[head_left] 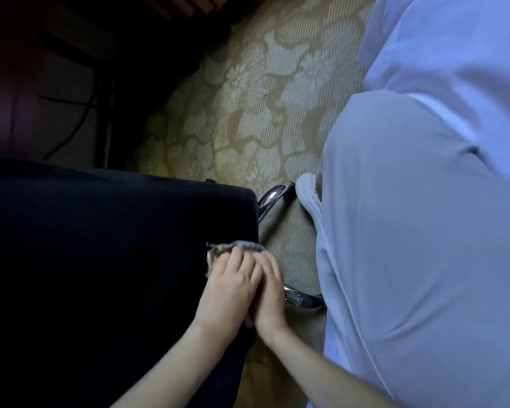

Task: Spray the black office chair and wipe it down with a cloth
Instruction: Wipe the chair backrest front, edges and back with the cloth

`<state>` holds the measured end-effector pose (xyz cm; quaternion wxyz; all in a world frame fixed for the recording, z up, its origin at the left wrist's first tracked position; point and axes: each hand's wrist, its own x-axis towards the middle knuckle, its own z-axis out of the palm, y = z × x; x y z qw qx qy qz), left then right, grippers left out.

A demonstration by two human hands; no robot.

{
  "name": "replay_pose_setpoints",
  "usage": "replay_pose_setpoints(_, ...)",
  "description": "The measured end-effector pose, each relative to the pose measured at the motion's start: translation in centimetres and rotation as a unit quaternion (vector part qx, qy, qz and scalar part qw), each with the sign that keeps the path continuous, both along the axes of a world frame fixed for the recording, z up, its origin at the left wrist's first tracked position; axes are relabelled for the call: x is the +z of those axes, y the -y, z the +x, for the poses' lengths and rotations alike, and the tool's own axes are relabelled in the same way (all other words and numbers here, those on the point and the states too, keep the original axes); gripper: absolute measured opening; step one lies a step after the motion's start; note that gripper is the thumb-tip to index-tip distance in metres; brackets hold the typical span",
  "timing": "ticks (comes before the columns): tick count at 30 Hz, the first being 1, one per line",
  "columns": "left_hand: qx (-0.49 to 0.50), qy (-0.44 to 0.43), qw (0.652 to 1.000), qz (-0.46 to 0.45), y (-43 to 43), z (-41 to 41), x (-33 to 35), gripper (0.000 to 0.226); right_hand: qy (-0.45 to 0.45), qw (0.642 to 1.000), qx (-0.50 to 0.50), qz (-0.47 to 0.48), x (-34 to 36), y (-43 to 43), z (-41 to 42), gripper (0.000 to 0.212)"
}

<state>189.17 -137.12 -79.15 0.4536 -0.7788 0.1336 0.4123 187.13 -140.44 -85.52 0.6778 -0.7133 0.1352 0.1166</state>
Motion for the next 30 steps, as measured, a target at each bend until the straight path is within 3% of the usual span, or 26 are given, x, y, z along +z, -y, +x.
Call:
replay_pose_setpoints(2, -0.003, 0.016, 0.998, -0.057, -0.2, -3.2, 0.2, 0.036, 0.024, 0.997, 0.066, -0.017, 0.0, -0.4, -3.5, 0.027)
replay_pose_setpoints(5, -0.003, 0.033, 0.993, -0.117, -0.4, -4.8, 5.0, 0.070, -0.014, 0.992, 0.124, 0.021, 0.1, -1.4, -7.6, 0.053)
replay_pose_setpoints(7, -0.033, 0.063, 0.988, -0.137, -0.9, -5.3, 6.4, 0.070, -0.048, 0.990, 0.122, 0.056, 0.7, -1.3, -8.8, 0.061)
replay_pose_setpoints(9, -0.043, 0.042, 0.981, -0.185, -0.6, -5.0, 6.5, 0.050, -0.033, 0.992, 0.117, 0.027, 1.3, -0.7, -8.4, 0.044)
replay_pose_setpoints(11, -0.040, 0.061, 0.969, -0.237, -0.8, -4.1, 6.0, 0.029, -0.044, 0.994, 0.083, 0.062, 1.6, -0.4, -6.8, 0.029)
replay_pose_setpoints(13, -0.047, 0.111, 0.951, -0.284, -1.1, -1.1, 5.4, 0.043, -0.052, 0.994, 0.009, 0.099, 1.5, 0.2, -3.4, 0.023)
replay_pose_setpoints(16, -0.112, 0.174, 0.936, -0.283, 0.6, 5.2, 5.7, 0.033, -0.080, 0.981, -0.067, 0.163, 1.7, 1.9, 3.8, 0.019)
replay_pose_setpoints(18, -0.170, 0.198, 0.928, -0.265, 1.0, 9.2, 5.9, 0.032, -0.079, 0.975, -0.060, 0.200, 2.2, 2.4, 7.7, 0.030)
replay_pose_setpoints(20, -0.165, 0.175, 0.938, -0.251, 0.6, 10.7, 6.0, 0.036, -0.059, 0.982, -0.033, 0.178, 1.6, 2.2, 8.4, 0.034)
replay_pose_setpoints(24, -0.178, 0.157, 0.939, -0.250, -1.2, 7.1, 6.0, 0.025, 0.039, 0.996, 0.029, 0.076, 0.8, 1.6, 4.2, 0.016)
replay_pose_setpoints(27, -0.167, 0.179, 0.924, -0.294, -2.0, 1.9, 6.5, 0.031, 0.052, 0.995, 0.062, 0.061, 0.8, 0.9, -0.2, 0.032)
replay_pose_setpoints(30, -0.143, 0.165, 0.942, -0.255, -2.2, -3.3, 7.1, 0.028, 0.018, 0.991, 0.111, 0.076, 1.2, 0.5, -4.6, 0.041)
